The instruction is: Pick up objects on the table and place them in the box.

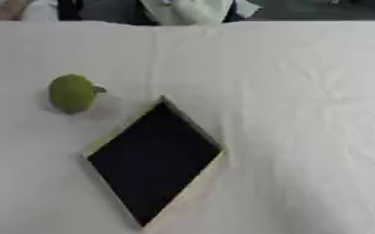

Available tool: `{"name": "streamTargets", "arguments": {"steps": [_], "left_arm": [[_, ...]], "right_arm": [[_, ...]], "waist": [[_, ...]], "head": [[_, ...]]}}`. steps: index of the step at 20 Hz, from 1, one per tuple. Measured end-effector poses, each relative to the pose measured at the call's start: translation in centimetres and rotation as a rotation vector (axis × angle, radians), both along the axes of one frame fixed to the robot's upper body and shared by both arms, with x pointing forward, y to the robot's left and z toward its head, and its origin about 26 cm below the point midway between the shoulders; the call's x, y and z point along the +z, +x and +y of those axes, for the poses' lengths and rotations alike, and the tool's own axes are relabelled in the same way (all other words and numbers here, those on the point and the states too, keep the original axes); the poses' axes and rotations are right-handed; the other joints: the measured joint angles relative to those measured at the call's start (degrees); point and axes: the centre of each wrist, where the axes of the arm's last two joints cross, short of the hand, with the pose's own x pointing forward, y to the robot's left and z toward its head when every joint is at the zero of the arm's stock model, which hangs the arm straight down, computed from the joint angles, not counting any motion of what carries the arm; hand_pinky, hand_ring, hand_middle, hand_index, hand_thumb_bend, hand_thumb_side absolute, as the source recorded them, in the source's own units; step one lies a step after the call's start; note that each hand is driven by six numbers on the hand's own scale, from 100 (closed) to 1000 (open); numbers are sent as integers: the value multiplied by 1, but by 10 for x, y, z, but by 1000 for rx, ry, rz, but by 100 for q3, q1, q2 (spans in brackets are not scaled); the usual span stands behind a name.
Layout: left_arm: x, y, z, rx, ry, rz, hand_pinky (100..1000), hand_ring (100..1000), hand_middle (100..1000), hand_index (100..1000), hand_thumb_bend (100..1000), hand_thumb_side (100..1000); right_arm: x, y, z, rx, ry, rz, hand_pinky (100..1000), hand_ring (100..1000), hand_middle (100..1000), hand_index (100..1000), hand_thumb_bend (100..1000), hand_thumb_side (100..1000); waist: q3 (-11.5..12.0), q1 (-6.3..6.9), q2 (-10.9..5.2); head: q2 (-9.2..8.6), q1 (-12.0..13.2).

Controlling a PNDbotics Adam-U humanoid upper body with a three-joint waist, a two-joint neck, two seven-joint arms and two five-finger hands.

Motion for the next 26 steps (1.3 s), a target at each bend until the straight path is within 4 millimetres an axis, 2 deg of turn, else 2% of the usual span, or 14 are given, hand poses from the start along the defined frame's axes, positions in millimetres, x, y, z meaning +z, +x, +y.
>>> {"name": "streamTargets", "arguments": {"steps": [4,9,22,23,26], "left_arm": [[1,1,1,0,10,-4,535,601,572,682,100,519],[1,1,2,2,12,-14,531,599,572,681,100,533],[3,2,7,21,49,23,538,613,588,697,100,507],[4,3,8,23,61,31,556,648,627,744,100,453],[14,13,11,27,200,97,581,677,658,774,100,392]], "right_arm": [[0,0,0,1,2,0,837,799,467,683,100,227],[2,0,0,-1,11,-10,838,800,466,682,100,229],[2,0,-2,-12,29,-11,836,795,468,683,100,216],[2,0,-2,-12,29,-11,835,791,468,683,100,208],[2,0,-1,-10,28,-11,835,791,468,683,100,208]], "waist": [[72,-1,28],[7,12,98],[-16,8,50],[-16,8,49],[-37,13,46]], "head": [[-9,12],[-75,22],[-54,11],[-54,11],[-49,16]]}}
